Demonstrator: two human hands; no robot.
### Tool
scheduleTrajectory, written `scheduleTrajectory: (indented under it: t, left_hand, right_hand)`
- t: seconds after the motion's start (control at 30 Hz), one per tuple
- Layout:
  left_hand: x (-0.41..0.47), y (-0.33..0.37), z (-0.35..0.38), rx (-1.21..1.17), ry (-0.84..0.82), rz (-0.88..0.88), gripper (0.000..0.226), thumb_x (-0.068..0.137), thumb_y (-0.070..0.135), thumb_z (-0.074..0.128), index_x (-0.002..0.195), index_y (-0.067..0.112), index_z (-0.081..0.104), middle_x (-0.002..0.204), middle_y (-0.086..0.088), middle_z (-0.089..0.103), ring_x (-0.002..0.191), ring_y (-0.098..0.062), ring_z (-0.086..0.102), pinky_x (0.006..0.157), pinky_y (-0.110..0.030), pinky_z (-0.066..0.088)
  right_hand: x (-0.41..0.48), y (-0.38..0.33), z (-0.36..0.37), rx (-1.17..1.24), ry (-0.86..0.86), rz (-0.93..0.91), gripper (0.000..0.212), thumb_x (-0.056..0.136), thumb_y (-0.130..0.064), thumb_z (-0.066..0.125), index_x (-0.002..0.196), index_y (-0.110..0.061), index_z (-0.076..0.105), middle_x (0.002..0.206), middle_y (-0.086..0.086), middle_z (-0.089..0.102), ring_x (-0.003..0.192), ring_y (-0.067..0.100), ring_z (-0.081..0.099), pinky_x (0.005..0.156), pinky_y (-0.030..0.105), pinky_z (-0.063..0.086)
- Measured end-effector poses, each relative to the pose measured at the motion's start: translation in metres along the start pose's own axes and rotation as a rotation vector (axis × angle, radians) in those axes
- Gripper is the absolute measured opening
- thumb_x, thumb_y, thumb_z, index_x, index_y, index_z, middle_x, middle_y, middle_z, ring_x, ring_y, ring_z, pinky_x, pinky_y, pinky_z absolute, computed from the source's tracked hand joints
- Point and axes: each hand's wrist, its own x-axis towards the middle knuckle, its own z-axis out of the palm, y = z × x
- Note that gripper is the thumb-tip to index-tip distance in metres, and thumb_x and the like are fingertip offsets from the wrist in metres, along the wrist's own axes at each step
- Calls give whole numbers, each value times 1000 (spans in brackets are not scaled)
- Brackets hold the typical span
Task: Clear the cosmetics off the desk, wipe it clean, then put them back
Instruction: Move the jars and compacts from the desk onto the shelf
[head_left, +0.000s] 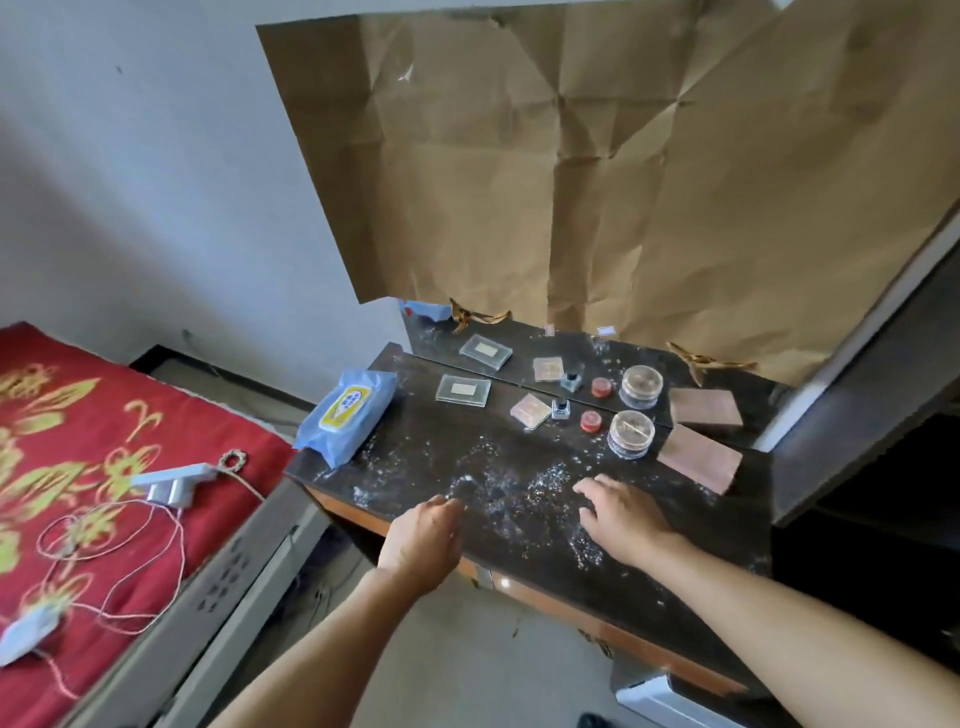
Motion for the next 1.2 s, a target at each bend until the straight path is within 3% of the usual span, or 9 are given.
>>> scheduleTrajectory:
  t: [0.27,0.4,0.53,0.7,0.83,0.93,1.07,1.2]
  left_hand:
    - [59,-28,6,-16,-27,7,19,89,28,48,102,20,59,98,0,59,90,-26,60,70,-33,43]
    - [107,-44,8,12,-113,20,17,89,30,47,95,17,56,95,-1,58,89,-27,59,69,-34,43]
    - [154,-54,11,8,-159,52,11,88,28,48,81,19,47,92,-2,58,85,-29,58,63,-32,37]
    - [192,-59,21,-9,-231,97,13,88,29,50,89,18,55,95,-2,60,88,-30,60,68,-35,44]
    - [235,-54,27,11,-289,167,12,87,25,50,94,19,58,99,0,62,90,-26,61,68,-31,43]
    - [268,-44,33,19,-320,235,22,89,25,49,108,21,61,108,1,62,95,-24,62,76,-31,48]
    - [306,-20,49,44,-395,358,37,92,20,49,130,18,49,129,-4,49,115,-24,52,95,-37,47]
    - [344,5,69,159,-357,538,51,88,18,51,138,21,38,132,-9,40,119,-27,44,97,-38,43]
  right_hand:
    - [86,8,0,-114,-3,99,32,90,-24,48,121,-19,53,120,4,58,102,25,58,80,36,49]
    - [148,20,4,-275,-9,181,31,89,-19,47,119,-18,52,121,3,54,111,25,50,93,39,37]
    - [192,32,15,-379,-70,259,30,89,-20,46,119,-23,49,117,4,55,109,26,53,96,42,34]
    - [206,32,27,-454,-150,273,30,91,-10,38,117,-20,50,115,6,54,107,27,54,98,43,30]
    - [216,37,31,-377,-79,238,19,85,-7,50,96,-22,56,93,7,56,87,28,56,85,42,33]
    - [210,40,30,-349,22,226,21,63,-6,69,73,-21,57,70,5,53,66,28,53,73,41,32]
    - [178,31,21,-222,114,198,20,61,-17,68,77,-21,56,76,0,51,69,24,53,67,38,42]
    - [148,33,17,-23,167,330,24,65,-20,69,83,-20,53,89,2,52,59,22,55,43,27,35]
